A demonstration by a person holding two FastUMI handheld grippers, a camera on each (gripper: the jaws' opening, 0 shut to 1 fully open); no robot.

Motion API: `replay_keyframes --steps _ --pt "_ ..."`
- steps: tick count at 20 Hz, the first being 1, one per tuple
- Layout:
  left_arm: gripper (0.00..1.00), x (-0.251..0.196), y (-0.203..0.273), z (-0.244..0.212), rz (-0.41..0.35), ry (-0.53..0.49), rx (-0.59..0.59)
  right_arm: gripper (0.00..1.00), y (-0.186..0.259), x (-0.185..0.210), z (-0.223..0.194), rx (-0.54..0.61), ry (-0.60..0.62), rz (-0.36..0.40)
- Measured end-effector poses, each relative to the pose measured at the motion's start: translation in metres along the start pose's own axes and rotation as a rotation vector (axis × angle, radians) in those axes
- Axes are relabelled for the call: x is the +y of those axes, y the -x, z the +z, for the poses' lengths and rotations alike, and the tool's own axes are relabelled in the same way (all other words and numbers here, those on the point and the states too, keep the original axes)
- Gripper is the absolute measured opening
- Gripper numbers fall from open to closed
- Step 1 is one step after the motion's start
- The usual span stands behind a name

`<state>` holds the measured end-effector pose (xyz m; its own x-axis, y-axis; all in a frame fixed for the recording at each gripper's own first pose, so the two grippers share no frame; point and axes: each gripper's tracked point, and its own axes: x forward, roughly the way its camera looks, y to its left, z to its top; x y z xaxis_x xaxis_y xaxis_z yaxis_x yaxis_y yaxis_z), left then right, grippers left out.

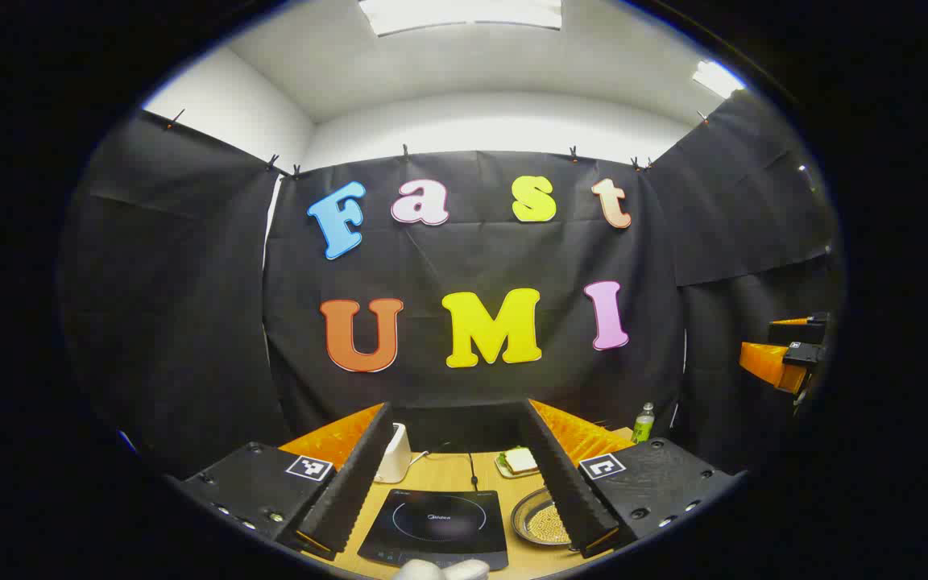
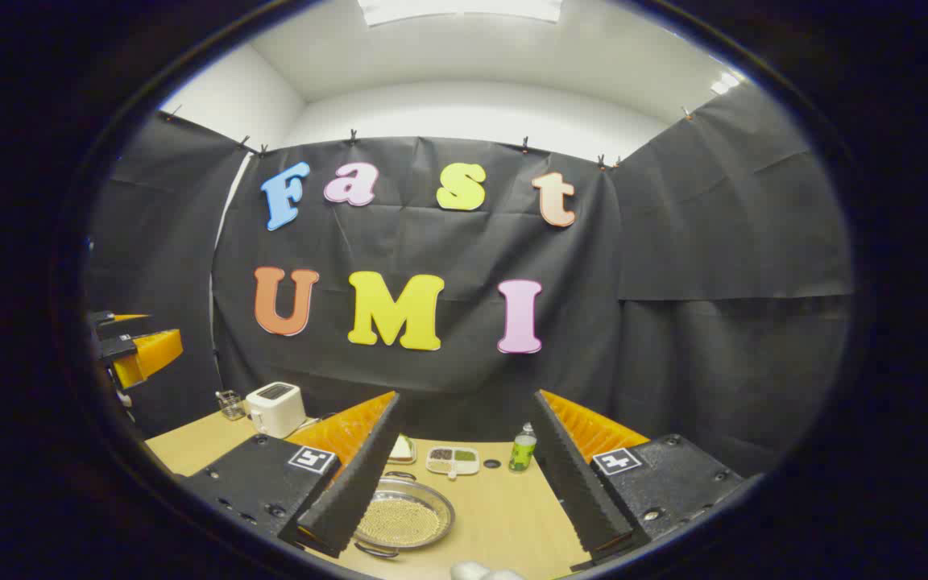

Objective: First push the handle of the pot to place it horizontally, then grasp the pot with both hands and set it on the induction cooktop.

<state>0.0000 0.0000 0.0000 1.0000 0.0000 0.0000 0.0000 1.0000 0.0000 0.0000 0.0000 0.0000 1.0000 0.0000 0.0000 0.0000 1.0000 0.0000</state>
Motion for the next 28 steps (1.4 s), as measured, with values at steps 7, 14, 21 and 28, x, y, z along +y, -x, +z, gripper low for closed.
replay_keyframes --steps 7,14,21,28 --pt "0.95 0.005 -0.003 0.000 0.009 -0.005 0.007 1.00 -0.003 -0.007 0.005 -0.007 -0.010 -0.009" --pt "0.95 0.008 -0.004 0.000 0.018 -0.002 0.002 1.00 -0.005 -0.003 0.007 -0.011 0.003 -0.002" --pt "0.95 0.013 -0.003 -0.006 0.036 -0.012 0.017 1.00 -0.010 0.004 -0.011 0.026 0.006 0.027" --pt "0.95 0.015 -0.004 -0.013 0.042 -0.022 0.030 0.48 -0.017 0.004 -0.032 0.089 -0.005 0.047"
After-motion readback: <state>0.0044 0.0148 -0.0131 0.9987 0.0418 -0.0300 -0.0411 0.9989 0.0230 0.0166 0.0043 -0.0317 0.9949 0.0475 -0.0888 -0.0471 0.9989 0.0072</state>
